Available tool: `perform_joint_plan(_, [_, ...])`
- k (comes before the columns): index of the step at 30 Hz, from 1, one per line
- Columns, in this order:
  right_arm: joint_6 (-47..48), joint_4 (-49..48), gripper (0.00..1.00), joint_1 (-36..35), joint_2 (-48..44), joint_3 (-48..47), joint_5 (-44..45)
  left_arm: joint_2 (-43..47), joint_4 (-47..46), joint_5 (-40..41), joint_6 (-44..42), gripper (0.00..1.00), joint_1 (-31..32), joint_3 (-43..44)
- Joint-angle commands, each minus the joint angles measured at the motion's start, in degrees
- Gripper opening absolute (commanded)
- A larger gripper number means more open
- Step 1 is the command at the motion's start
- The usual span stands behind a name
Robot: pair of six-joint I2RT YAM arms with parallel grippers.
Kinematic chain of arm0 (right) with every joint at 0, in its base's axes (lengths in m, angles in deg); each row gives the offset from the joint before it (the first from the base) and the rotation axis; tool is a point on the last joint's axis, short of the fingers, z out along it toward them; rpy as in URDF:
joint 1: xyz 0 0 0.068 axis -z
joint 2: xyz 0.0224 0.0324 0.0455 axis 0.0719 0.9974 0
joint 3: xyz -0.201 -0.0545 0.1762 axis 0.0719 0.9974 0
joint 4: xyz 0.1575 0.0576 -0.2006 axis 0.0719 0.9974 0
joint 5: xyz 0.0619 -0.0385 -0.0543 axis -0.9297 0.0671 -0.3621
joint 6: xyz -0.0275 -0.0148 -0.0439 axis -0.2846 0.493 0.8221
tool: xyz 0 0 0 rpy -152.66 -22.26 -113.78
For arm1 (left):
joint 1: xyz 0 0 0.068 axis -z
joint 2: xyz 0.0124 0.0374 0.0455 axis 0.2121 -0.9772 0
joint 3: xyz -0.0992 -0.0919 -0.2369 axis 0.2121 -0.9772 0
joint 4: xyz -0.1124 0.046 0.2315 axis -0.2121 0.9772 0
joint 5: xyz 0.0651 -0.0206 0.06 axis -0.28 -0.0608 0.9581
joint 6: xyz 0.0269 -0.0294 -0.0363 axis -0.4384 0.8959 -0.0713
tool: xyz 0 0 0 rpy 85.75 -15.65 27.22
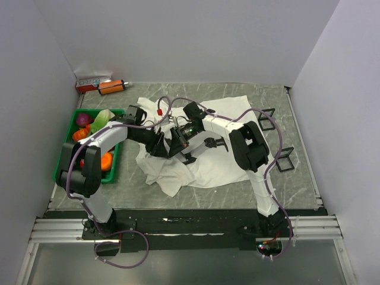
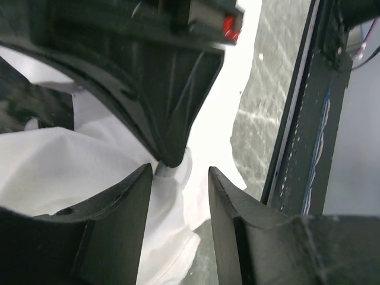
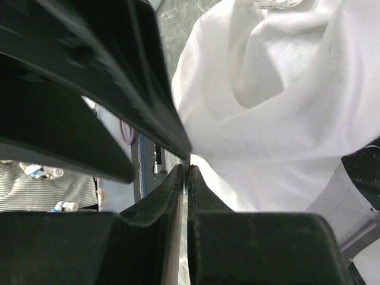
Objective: Remove the brooch from the garment
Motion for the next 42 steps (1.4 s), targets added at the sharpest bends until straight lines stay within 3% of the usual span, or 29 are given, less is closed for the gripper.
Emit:
perform_joint_plan(1, [1.38, 0.06, 0.0, -0.17, -2.79, -0.36, -0.4, -2.08, 4.55, -2.99, -6.21, 0.48, 0.22, 0.98])
perform_joint_plan(8, [1.56, 0.24, 0.0, -0.17, -2.79, -0.19, -0.49, -1.38, -0.1, -1.14, -3.49, 0.46, 0.05, -1.31])
perform_joint_plan(19, [1.56, 0.5, 0.0, -0.08, -2.53, -0.54, -0.49, -4.19, 1.83, -1.75, -6.38, 0.44, -1.18, 0.54])
perform_joint_plan(42, [1.03, -0.11, 0.0, -0.17, -2.35, -0.54, -0.4, -6.57, -3.35, -2.46, 0.28, 0.17, -1.18, 0.8])
